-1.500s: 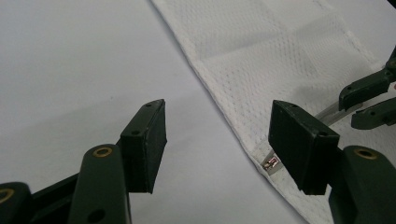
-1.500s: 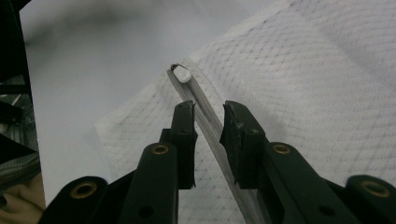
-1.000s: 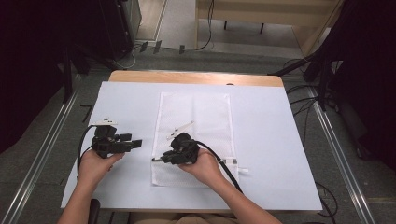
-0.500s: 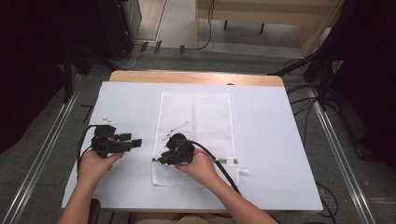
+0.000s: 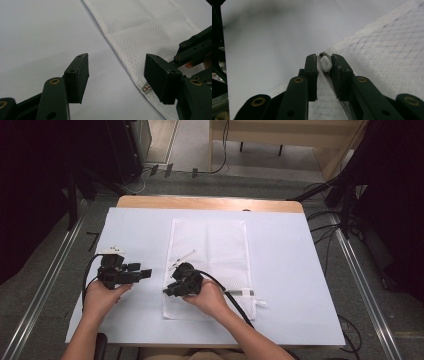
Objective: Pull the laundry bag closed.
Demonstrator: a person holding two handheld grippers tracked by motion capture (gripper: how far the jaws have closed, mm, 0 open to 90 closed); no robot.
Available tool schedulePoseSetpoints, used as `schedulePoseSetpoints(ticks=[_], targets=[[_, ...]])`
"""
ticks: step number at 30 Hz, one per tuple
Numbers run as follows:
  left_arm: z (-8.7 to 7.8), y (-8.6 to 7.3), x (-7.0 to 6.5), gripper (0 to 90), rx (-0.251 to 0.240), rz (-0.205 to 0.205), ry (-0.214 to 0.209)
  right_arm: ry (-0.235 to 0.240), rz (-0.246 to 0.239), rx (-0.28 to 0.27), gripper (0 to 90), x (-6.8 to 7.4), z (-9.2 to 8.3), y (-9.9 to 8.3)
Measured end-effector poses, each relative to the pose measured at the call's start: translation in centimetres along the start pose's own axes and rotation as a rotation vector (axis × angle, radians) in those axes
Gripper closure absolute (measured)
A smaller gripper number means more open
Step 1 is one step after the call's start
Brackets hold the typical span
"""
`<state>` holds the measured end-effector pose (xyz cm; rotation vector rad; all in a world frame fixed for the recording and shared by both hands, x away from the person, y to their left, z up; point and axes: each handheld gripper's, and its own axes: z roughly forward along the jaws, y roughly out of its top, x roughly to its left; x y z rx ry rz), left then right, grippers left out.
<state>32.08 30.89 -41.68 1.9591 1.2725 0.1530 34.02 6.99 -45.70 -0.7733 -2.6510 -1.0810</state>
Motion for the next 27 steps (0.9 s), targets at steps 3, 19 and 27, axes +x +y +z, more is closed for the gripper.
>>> schedulePoseSetpoints(ticks=[3, 19, 27], targets=[[0.0, 0.0, 0.0, 37.3, -0.001, -0.003, -0.001, -0.004, 0.001, 0.007, 82.3, -0.1, 0.3, 0.1], [0.1, -0.1, -0.1, 38.2, 0.005, 0.005, -0.01, -0.012, -0.034, 0.025, 87.8, 0.3, 0.6, 0.1], [0.1, -0.2, -0.4, 39.4, 0.021, 0.032, -0.02, 0.002, -0.04, 0.003, 87.8, 0.3, -0.4, 0.3]])
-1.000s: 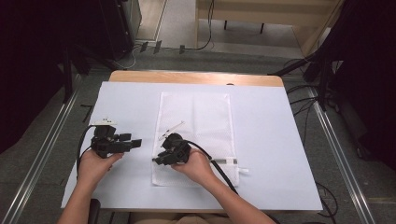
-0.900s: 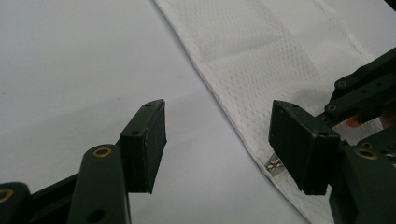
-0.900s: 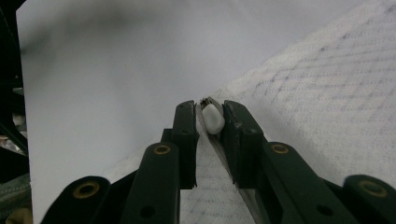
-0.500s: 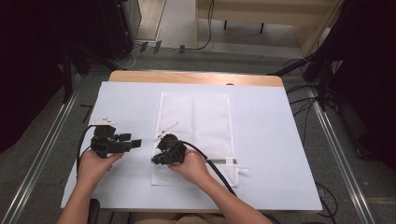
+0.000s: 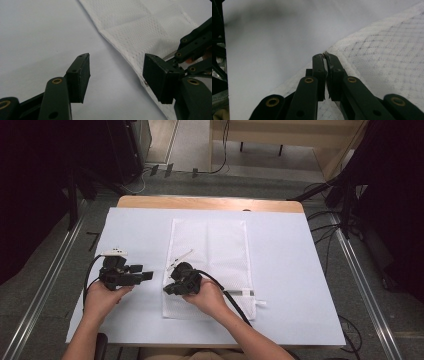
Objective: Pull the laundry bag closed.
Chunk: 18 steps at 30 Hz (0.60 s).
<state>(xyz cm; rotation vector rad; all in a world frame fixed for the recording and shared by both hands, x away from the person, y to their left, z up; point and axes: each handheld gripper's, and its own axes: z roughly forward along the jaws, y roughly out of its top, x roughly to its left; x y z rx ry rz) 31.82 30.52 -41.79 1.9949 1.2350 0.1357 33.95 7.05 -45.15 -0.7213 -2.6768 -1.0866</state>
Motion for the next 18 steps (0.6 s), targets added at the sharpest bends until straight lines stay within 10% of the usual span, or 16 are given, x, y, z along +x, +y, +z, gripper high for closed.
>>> schedulePoseSetpoints(ticks=[13, 18], targets=[[0.5, -0.6, -1.5, 49.3, 0.014, 0.081, -0.052, -0.01, -0.008, -0.027, 87.8, 0.0, -1.0, 0.3], [1.1, -0.9, -1.6, 47.1, 0.088, 0.069, -0.075, -0.004, -0.002, -0.036, 87.8, 0.0, -1.2, 0.4]])
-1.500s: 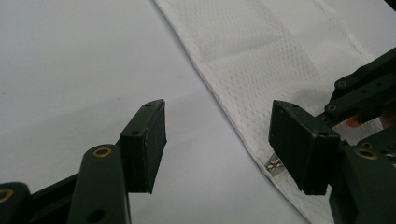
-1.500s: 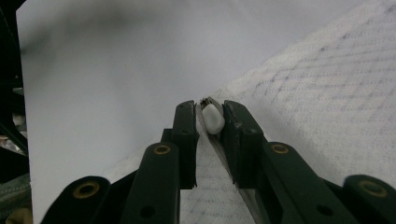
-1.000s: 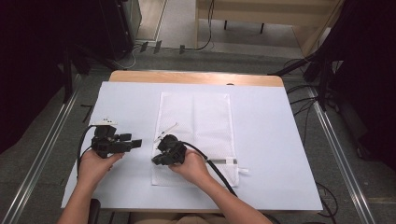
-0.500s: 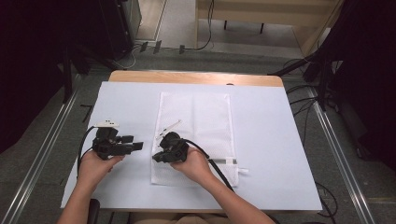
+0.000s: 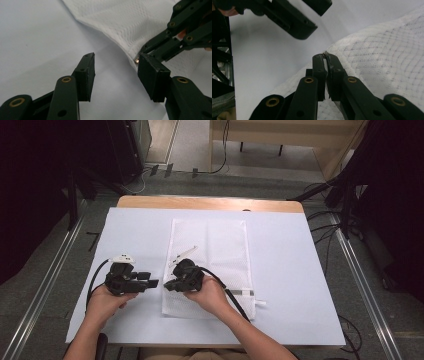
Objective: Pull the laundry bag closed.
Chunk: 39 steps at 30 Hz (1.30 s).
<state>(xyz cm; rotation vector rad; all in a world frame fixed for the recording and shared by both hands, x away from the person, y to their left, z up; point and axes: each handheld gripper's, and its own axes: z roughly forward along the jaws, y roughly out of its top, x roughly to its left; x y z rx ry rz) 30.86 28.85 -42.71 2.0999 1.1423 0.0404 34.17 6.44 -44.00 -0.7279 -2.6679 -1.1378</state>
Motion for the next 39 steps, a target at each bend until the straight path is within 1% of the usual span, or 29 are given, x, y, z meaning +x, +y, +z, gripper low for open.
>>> schedulePoseSetpoints(ticks=[1, 2, 3, 4, 7, 10, 11, 13, 14, 17, 19, 20, 27, 29, 35, 36, 37, 38, 39], targets=[[0.1, -0.1, -0.1, 46.7, 0.009, -0.006, -0.014, 0.0, 0.003, -0.001, 87.8, 0.0, -0.1, 0.0], [0.1, -0.1, -0.1, 46.4, 0.009, -0.006, -0.014, 0.001, 0.002, -0.007, 87.8, -0.1, -0.1, 0.0], [0.3, -0.1, -0.2, 45.9, 0.029, -0.007, -0.036, 0.002, 0.004, -0.015, 87.8, -0.1, -0.2, 0.0], [0.3, -0.1, -0.2, 45.7, 0.029, -0.007, -0.036, 0.001, 0.006, -0.019, 87.8, -0.1, -0.2, 0.1], [0.6, -0.3, -0.5, 45.7, 0.049, 0.02, -0.049, -0.001, 0.001, -0.021, 87.8, -0.2, -0.4, 0.2], [0.9, -0.2, -0.8, 45.4, 0.057, 0.028, -0.069, -0.002, -0.01, -0.02, 87.7, 0.0, -0.6, 0.3], [1.1, -0.2, -0.9, 45.3, 0.068, 0.036, -0.073, -0.002, 0.0, -0.022, 87.7, 0.0, -0.7, 0.3], [1.6, -0.1, -1.1, 45.4, 0.095, 0.048, -0.08, -0.001, -0.002, -0.03, 87.8, -0.1, -0.8, 0.3], [1.6, -0.1, -1.1, 45.4, 0.095, 0.048, -0.08, -0.001, -0.002, -0.03, 87.8, -0.1, -0.8, 0.3], [2.2, 0.1, -1.3, 45.4, 0.095, 0.034, -0.11, 0.006, 0.001, -0.033, 87.8, 0.0, -0.9, 0.4], [2.5, 0.2, -1.4, 45.7, 0.111, 0.041, -0.11, 0.0, -0.004, -0.033, 87.8, 0.2, -1.0, 0.4], [2.8, 0.1, -1.5, 46.0, 0.135, 0.055, -0.105, 0.0, -0.008, -0.034, 87.8, 0.2, -1.0, 0.5], [3.1, 0.3, -1.3, 48.5, 0.135, 0.039, -0.112, 0.005, -0.01, -0.034, 87.8, 0.3, -1.2, 0.5], [3.2, 0.3, -1.4, 49.9, 0.131, 0.04, -0.116, 0.007, -0.008, -0.039, 87.8, 0.4, -1.3, 0.5], [3.5, 0.5, -1.6, 54.1, 0.138, 0.048, -0.119, 0.02, -0.005, -0.048, 87.8, 0.5, -1.4, 0.6], [3.5, 0.5, -1.6, 56.9, 0.136, 0.05, -0.119, 0.022, -0.001, -0.05, 87.8, 0.5, -1.5, 0.6], [3.5, 0.6, -1.6, 56.9, 0.135, 0.053, -0.118, 0.022, -0.001, -0.05, 87.8, 0.5, -1.5, 0.6], [3.5, 0.6, -1.6, 61.7, 0.132, 0.052, -0.126, 0.022, -0.002, -0.05, 87.8, 0.6, -1.5, 0.6], [3.5, 0.6, -1.6, 61.7, 0.13, 0.049, -0.131, 0.025, -0.002, -0.053, 87.8, 0.6, -1.5, 0.6]])
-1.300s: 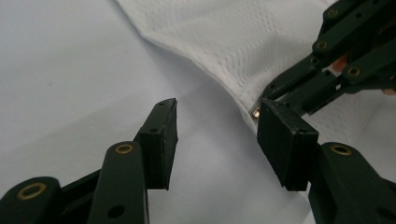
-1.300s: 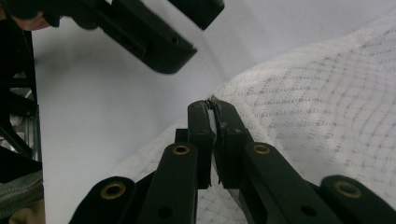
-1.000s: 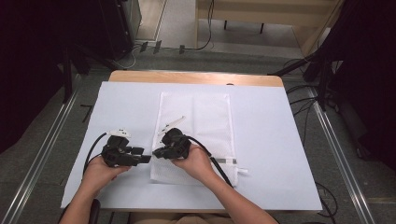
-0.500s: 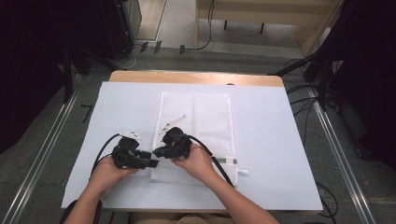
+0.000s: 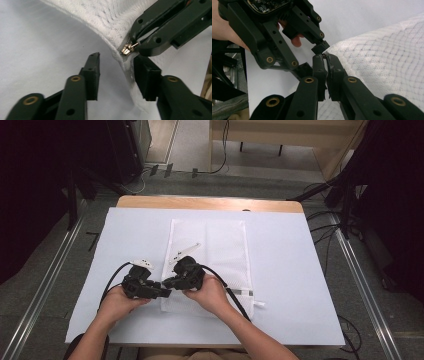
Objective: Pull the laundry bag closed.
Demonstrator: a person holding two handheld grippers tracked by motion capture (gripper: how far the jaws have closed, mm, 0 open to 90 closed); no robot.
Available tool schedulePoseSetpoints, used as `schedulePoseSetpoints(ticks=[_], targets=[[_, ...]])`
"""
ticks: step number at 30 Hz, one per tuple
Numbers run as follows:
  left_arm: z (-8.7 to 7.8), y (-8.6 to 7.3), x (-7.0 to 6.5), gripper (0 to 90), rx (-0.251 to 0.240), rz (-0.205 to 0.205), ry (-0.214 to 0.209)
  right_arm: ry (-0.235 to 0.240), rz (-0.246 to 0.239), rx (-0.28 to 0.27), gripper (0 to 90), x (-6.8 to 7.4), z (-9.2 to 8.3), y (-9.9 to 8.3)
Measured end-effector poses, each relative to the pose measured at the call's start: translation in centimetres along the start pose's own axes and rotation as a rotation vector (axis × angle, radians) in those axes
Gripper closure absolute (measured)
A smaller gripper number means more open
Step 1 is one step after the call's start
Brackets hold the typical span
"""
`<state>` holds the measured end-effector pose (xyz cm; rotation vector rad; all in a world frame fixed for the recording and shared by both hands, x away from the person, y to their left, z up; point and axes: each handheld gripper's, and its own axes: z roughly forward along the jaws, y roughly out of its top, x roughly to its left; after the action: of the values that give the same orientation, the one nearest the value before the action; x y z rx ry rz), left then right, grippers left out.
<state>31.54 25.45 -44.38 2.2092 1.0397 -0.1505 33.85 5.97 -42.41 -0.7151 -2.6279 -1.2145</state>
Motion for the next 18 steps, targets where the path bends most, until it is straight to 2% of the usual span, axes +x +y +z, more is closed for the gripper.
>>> schedulePoseSetpoints(ticks=[8, 9, 10, 18], targets=[[-0.06, 0.16, 0.1, 78.9, 0.002, -0.016, -0.042, 0.01, 0.002, -0.005, 87.8, 0.02, -0.19, 0.0], [-0.06, 0.17, 0.11, 78.9, 0.004, -0.019, -0.043, 0.01, 0.002, -0.005, 87.8, 0.02, -0.19, 0.0], [-0.07, 0.19, 0.13, 83.6, 0.006, -0.023, -0.049, 0.009, 0.001, -0.004, 87.8, 0.01, -0.22, 0.02], [-0.17, 0.21, 0.06, 87.4, 0.01, -0.025, -0.047, 0.014, -0.009, 0.002, 87.9, -0.34, -0.2, -0.11]])
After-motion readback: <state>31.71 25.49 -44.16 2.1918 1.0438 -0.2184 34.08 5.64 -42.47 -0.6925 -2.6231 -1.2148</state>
